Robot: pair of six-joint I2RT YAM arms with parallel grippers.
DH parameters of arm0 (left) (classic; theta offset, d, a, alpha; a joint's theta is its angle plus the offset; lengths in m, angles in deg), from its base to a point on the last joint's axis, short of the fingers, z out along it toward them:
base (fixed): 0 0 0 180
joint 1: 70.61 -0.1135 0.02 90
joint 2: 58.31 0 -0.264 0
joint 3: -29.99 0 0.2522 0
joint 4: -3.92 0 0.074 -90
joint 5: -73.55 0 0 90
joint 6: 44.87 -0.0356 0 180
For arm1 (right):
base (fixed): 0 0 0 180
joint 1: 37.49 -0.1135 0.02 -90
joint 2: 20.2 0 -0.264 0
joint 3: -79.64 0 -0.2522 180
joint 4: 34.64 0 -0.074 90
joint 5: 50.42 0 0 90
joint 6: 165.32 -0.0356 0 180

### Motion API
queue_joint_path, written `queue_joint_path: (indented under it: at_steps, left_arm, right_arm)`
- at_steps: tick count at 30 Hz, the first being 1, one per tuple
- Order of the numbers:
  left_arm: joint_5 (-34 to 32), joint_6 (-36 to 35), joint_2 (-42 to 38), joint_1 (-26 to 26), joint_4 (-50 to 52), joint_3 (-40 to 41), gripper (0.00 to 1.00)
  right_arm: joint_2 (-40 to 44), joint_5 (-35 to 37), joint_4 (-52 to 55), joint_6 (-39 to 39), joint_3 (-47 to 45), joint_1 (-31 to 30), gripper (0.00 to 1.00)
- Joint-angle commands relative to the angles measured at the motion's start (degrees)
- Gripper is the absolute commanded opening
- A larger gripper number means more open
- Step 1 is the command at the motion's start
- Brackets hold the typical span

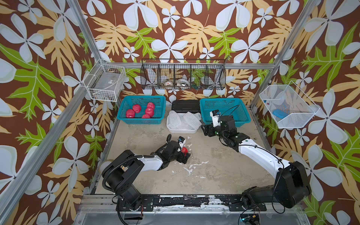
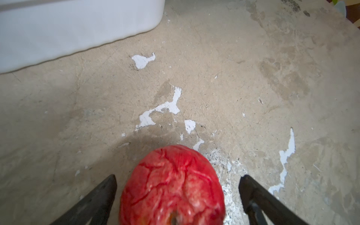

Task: Remove foam nets from apples
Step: Pick up the apple from the center of the board, then place the apple in the basket.

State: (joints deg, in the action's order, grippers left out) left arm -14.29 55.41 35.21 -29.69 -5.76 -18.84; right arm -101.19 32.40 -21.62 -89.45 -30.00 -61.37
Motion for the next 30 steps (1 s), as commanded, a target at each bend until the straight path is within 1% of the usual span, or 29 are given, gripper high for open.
queue_joint_path:
  at_steps: [1,3,5,7,8,9,13,15,19,22,24,26,30]
  left_arm:
    - [-0.94,0.33,0.71,0.02,-2.51,-0.33,0.96]
    - [-1.42,0.02,0.57,0.03,-2.66,-0.31,0.88]
    - [-1.73,-0.16,0.31,0.02,-2.39,-0.53,0.74]
    - [-1.88,-0.27,-0.14,0.03,-2.31,-0.66,0.71]
    - [-2.1,-0.28,-0.39,0.02,-2.09,-0.91,0.64]
    - [-2.2,-0.43,-0.59,0.02,-1.77,-1.17,0.6]
    - [-2.67,-1.76,-2.27,0.0,1.39,-3.33,0.58]
    - [-4.27,-2.75,-3.75,-0.1,4.17,-5.09,0.58]
    - [-6.73,-6.09,-7.33,-1.23,10.29,-10.69,0.58]
    - [-6.09,-8.54,-8.69,-5.86,13.87,-16.44,0.58]
    - [-4.69,-9.54,-8.08,-11.58,14.74,-20.59,0.59]
    - [-4.79,-11.46,-5.81,-17.59,16.94,-26.38,0.59]
    - [-8.48,-14.12,-0.05,-28.41,18.04,-35.46,0.59]
  right_arm:
    - [0.39,0.62,-3.26,0.42,-0.28,0.25,0.8]
    - [0.87,1.4,-4.32,0.18,-1.14,0.32,0.8]
    - [1.64,2.46,-5.88,-0.34,-2.62,0.4,0.8]
    - [1.79,2.77,-6.8,-1.01,-3.16,0.68,0.8]
    - [1.63,2.77,-6.53,-1.37,-3.04,0.92,0.8]
    - [1.48,2.77,-6.37,-1.57,-2.85,1.05,0.8]
    - [1.23,3.95,-6.12,-2.45,-2.82,1.19,0.8]
    - [0.94,4.53,-6.3,-3.03,-2.81,1.33,0.8]
    - [0.4,4.97,-6.82,-4.47,-2.1,1.39,0.79]
    - [0.61,4.82,-8.17,-5.58,-2.1,1.39,0.79]
    - [0.92,5.16,-9.32,-6.27,-2.49,1.4,0.79]
    - [1.64,5.98,-11.11,-7.23,-3.68,1.38,0.79]
    - [2.11,6.39,-11.95,-7.63,-4.57,1.39,0.79]
